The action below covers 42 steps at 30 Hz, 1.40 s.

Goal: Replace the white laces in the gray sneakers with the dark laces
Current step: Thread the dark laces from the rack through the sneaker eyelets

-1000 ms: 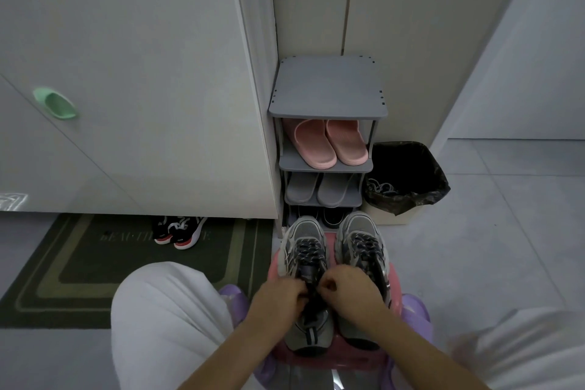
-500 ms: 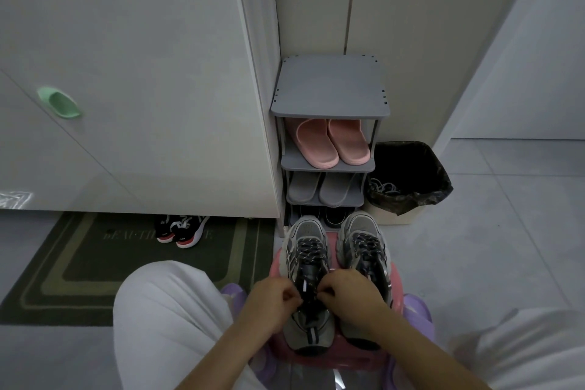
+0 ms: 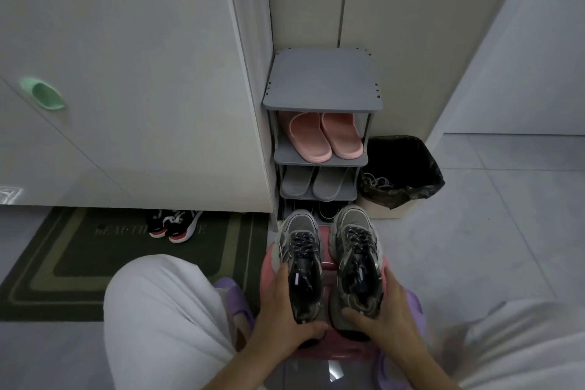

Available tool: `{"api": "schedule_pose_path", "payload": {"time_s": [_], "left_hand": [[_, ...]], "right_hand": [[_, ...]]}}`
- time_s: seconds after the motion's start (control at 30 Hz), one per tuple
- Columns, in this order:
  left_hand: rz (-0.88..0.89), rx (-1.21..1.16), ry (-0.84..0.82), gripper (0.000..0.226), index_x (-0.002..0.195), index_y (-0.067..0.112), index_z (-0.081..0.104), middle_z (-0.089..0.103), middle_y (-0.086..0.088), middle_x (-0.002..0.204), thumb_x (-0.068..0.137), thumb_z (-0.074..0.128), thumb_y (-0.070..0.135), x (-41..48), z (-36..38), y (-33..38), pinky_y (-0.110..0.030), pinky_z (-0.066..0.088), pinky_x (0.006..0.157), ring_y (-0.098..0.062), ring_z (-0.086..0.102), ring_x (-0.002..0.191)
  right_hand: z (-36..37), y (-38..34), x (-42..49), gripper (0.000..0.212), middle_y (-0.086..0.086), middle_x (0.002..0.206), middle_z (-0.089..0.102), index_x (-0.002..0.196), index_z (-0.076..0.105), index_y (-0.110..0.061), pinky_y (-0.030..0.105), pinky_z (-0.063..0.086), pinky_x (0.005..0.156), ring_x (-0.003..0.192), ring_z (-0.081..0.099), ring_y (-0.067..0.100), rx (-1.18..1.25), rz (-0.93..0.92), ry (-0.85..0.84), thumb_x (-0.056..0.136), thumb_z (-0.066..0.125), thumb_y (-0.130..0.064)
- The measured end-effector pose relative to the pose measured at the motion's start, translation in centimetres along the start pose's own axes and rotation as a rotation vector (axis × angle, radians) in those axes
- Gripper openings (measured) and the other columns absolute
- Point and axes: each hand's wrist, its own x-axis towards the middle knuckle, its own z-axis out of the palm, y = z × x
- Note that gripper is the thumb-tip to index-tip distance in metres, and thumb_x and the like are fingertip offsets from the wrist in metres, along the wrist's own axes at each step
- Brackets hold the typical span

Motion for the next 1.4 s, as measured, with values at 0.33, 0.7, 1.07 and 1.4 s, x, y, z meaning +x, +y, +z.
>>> {"api": "schedule_pose_path", "payload": {"time_s": [0.33, 0.7, 1.07, 1.4], "left_hand": [[0.009, -0.178, 0.18, 0.114, 0.13, 0.069, -0.005, 0.038, 0.028, 0.139, 0.058, 0.08, 0.044, -0.7, 2.4, -0.8, -0.02, 0.037, 0.106, 0.005, 0.039, 0.129], [0.069, -0.191, 0.243, 0.073, 0.119, 0.049, 0.042, 0.057, 0.027, 0.111, 0.06, 0.08, 0.03, -0.4, 2.1, 1.1, -0.023, 0.05, 0.091, 0.007, 0.057, 0.106], [0.257, -0.104, 0.275, 0.074, 0.114, 0.062, 0.027, 0.052, 0.027, 0.111, 0.061, 0.075, 0.042, 0.7, -1.7, 7.9, -0.009, 0.046, 0.083, 0.006, 0.055, 0.103], [0.339, -0.026, 0.379, 0.072, 0.124, 0.041, 0.038, 0.056, 0.022, 0.112, 0.062, 0.074, 0.04, 4.8, -7.4, 14.3, -0.022, 0.051, 0.08, 0.0, 0.058, 0.101]], "right_hand": [[3.7, 0.2, -1.4, 0.086, -0.013, 0.111, 0.065, 0.123, 0.043, -0.047, 0.043, 0.053, 0.09, 0.103, 0.065, 0.009, 0.39, 0.012, 0.239, 0.057, 0.088, -0.016], [2.5, -1.2, -2.7, 0.077, -0.009, 0.107, 0.069, 0.118, 0.046, -0.053, 0.043, 0.053, 0.088, 0.099, 0.067, 0.01, 0.412, -0.069, 0.197, 0.063, 0.083, -0.013], [-3.3, -6.4, -2.0, 0.06, -0.014, 0.094, 0.068, 0.104, 0.054, -0.04, 0.015, 0.051, 0.072, 0.086, 0.067, 0.004, 0.429, -0.251, 0.295, 0.067, 0.078, 0.001], [-7.1, -13.2, 1.5, 0.07, -0.026, 0.098, 0.062, 0.109, 0.045, -0.049, 0.001, 0.043, 0.07, 0.09, 0.06, -0.01, 0.391, -0.346, 0.371, 0.066, 0.079, -0.005]]}}
